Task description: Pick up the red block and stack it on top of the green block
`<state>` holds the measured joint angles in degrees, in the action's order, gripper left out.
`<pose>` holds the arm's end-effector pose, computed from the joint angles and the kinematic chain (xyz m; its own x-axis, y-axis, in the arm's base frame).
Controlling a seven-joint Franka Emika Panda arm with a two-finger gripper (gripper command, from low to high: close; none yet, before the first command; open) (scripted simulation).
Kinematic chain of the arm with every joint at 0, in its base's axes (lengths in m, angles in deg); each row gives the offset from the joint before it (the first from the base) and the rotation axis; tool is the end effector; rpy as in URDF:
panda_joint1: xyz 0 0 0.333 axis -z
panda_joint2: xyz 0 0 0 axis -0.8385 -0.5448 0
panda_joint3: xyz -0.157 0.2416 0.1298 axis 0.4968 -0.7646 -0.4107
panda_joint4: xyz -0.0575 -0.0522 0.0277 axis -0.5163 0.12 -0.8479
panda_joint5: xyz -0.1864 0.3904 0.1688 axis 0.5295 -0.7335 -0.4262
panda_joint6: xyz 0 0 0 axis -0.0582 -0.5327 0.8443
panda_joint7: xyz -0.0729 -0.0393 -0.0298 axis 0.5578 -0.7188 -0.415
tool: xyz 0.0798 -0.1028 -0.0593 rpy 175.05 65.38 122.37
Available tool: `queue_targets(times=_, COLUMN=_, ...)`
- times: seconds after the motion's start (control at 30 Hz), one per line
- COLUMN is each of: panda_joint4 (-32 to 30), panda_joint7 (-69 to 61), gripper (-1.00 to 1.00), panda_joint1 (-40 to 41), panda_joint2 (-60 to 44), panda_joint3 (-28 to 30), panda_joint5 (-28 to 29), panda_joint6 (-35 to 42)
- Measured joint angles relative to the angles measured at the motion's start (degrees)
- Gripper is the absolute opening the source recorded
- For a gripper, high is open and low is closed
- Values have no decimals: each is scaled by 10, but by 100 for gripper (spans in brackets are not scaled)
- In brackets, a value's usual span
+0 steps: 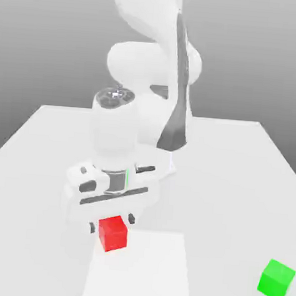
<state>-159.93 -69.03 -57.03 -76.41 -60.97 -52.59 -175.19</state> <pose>0.3560 -0.0663 0.0418 0.9412 -0.3377 0.0028 -0.3377 -0.9413 0.0006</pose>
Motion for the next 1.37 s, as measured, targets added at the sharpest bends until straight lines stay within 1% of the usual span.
queue_targets(times=0.03, panda_joint4=1, panda_joint7=-6, gripper=-100, panda_joint1=11, panda_joint2=-11, panda_joint3=-13, panda_joint5=-8, panda_joint6=-9)
queue_targets(times=0.27, panda_joint4=1, panda_joint7=-5, gripper=-100, panda_joint1=13, panda_joint2=-11, panda_joint3=-15, panda_joint5=-7, panda_joint6=-9)
queue_targets(times=0.3, panda_joint4=0, panda_joint7=1, gripper=-100, panda_joint1=5, panda_joint2=-1, panda_joint3=-5, panda_joint5=2, panda_joint6=0)
queue_targets(times=0.47, panda_joint4=-10, panda_joint7=59, gripper=-100, panda_joint1=-10, panda_joint2=72, panda_joint3=32, panda_joint5=83, panda_joint6=59)
queue_targets(times=0.6, panda_joint4=-20, panda_joint7=90, gripper=-100, panda_joint1=2, panda_joint2=129, panda_joint3=33, panda_joint5=125, panda_joint6=108)
queue_targets(times=0.63, panda_joint4=-13, panda_joint7=93, gripper=-100, panda_joint1=-9, panda_joint2=134, panda_joint3=27, panda_joint5=133, panda_joint6=119)
queue_targets(times=0.8, panda_joint4=77, panda_joint7=74, gripper=-100, panda_joint1=-105, panda_joint2=99, panda_joint3=-17, panda_joint5=155, panda_joint6=173)
queue_targets(times=0.93, panda_joint4=160, panda_joint7=40, gripper=-100, panda_joint1=-183, panda_joint2=58, panda_joint3=-66, panda_joint5=151, panda_joint6=215)
queue_targets(times=1.07, panda_joint4=240, panda_joint7=2, gripper=-100, panda_joint1=-236, panda_joint2=16, panda_joint3=-123, panda_joint5=139, panda_joint6=255)
queue_targets(times=1.13, panda_joint4=263, panda_joint7=-4, gripper=-100, panda_joint1=-251, panda_joint2=-19, panda_joint3=-139, panda_joint5=142, panda_joint6=245)
queue_targets(times=1.2, panda_joint4=271, panda_joint7=0, gripper=-100, panda_joint1=-259, panda_joint2=-59, panda_joint3=-138, panda_joint5=150, panda_joint6=214)
queue_targets(times=1.23, panda_joint4=273, panda_joint7=3, gripper=100, panda_joint1=-262, panda_joint2=-79, panda_joint3=-135, panda_joint5=155, panda_joint6=195)
queue_targets(times=1.37, panda_joint4=273, panda_joint7=3, gripper=100, panda_joint1=-262, panda_joint2=-79, panda_joint3=-135, panda_joint5=155, panda_joint6=195)
